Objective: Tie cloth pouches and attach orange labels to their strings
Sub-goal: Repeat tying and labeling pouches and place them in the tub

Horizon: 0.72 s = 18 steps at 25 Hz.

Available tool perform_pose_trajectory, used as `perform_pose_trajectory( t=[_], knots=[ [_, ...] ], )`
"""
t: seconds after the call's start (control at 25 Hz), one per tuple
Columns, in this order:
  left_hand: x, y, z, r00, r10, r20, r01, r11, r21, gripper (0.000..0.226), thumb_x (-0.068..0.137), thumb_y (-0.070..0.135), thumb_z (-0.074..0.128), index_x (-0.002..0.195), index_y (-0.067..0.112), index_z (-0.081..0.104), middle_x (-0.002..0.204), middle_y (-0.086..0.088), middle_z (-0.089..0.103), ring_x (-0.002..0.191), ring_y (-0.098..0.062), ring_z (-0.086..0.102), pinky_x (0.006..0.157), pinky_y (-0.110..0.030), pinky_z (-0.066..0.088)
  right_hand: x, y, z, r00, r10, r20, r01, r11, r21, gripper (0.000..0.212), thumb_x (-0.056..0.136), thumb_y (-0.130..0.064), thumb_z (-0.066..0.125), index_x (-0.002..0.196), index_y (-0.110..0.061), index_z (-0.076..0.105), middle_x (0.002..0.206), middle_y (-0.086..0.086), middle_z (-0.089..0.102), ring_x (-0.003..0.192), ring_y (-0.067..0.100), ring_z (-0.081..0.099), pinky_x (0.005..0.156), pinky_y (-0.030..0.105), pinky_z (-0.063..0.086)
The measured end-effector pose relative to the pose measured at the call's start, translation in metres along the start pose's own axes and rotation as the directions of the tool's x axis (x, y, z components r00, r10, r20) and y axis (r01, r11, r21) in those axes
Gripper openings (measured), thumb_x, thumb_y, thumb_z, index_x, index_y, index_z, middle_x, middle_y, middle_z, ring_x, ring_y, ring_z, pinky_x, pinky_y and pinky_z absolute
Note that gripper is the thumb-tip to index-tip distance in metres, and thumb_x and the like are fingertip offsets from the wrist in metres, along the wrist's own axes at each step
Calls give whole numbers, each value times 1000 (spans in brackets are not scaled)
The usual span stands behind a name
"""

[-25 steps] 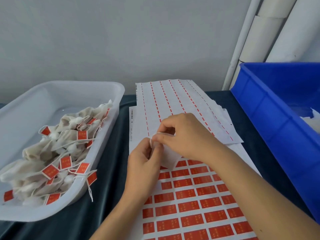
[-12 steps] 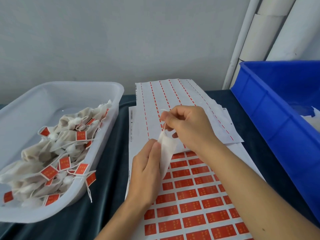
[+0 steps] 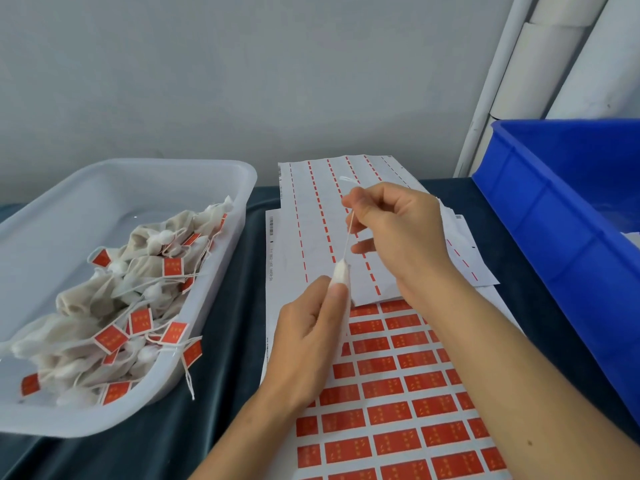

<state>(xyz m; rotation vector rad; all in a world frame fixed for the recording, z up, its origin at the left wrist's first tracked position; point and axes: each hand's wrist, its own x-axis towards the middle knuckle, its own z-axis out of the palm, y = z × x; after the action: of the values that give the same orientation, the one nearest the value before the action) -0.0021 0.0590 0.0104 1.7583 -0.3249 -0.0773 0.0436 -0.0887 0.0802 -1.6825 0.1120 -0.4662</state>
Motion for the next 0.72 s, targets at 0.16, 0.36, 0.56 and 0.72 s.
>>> perform_pose_trajectory(
  t=[0.16,0.36,0.56,0.72],
  knots=[
    [-1,-1,2,997,11,82,-13,1000,25,36,103,56,53,95,28,74,91,12,79,82,-11,79,71,-22,63,-12,10,-5,993,106,47,-111,987,116,18,99,-36,64,95,-26,79,85,-7,78,80,12,76,62,25,61],
    [5,2,-7,994,-2,110,10,998,-68,37,102,40,51,82,22,77,91,0,78,86,-21,78,80,-33,65,-44,43,-14,958,286,-19,-276,938,209,21,97,-40,63,95,-28,80,89,-5,78,85,15,76,67,28,62],
    [5,2,-14,982,-84,170,127,957,-262,50,110,45,46,79,14,70,81,-10,70,77,-24,69,81,-32,59,-66,56,-18,993,99,-68,-100,995,-13,25,90,-55,63,86,-34,76,82,-14,75,79,7,74,66,20,60],
    [9,3,-13,990,-101,97,133,897,-422,47,108,53,44,105,21,78,81,-7,66,82,-24,70,88,-31,59,-76,55,-10,983,-180,27,181,950,-256,22,92,-53,60,85,-34,70,81,-22,70,82,2,70,70,13,56]
  ],
)
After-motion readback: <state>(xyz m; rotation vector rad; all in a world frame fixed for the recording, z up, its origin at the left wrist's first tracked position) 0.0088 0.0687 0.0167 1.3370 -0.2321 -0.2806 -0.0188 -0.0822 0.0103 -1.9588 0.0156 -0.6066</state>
